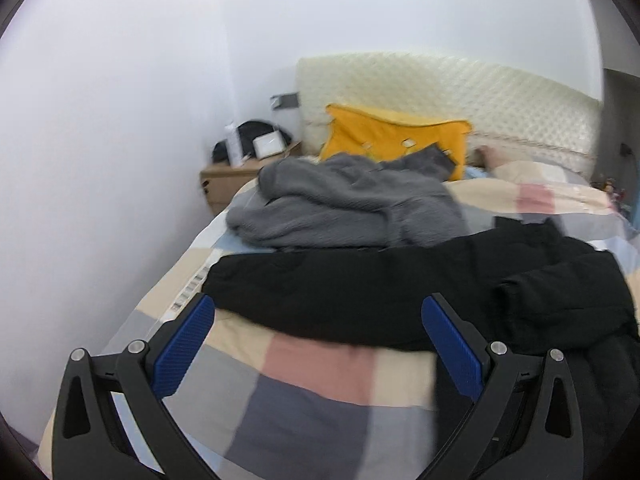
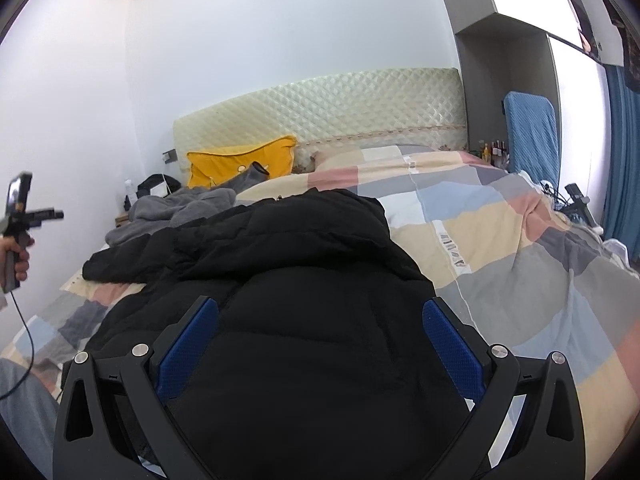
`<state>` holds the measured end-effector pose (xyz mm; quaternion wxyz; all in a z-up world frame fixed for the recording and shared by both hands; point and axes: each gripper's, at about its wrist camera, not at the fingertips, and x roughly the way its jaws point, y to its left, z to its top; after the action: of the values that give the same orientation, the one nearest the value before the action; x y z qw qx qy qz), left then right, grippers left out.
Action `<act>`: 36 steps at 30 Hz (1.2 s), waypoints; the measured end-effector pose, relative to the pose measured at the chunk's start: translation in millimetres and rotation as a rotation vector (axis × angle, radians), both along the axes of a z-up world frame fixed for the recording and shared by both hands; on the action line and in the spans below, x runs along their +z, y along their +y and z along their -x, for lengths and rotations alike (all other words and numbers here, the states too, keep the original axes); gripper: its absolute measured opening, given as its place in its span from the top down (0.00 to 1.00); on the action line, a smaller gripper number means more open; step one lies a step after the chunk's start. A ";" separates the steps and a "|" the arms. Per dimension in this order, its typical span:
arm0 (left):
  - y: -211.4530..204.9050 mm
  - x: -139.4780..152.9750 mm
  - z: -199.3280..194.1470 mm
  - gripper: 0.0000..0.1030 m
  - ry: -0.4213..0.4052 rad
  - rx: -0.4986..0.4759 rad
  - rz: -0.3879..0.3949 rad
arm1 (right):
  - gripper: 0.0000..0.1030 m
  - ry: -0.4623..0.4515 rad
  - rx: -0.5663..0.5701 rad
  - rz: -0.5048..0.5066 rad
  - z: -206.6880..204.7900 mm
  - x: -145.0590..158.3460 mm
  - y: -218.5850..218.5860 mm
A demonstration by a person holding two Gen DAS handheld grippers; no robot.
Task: Fold large clothes
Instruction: 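Grasp the other sleeve end with the left gripper and lift it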
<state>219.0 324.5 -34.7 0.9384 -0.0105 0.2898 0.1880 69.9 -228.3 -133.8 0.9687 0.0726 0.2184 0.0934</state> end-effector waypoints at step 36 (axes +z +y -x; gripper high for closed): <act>248.1 -230.9 -134.5 0.13 -0.076 0.337 0.730 | 0.00 0.164 -0.173 0.136 -74.0 -24.9 30.3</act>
<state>353.5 572.7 -265.6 0.8391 -0.3972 0.2969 0.2237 143.9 -198.0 -158.8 0.9547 0.0328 0.2954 -0.0115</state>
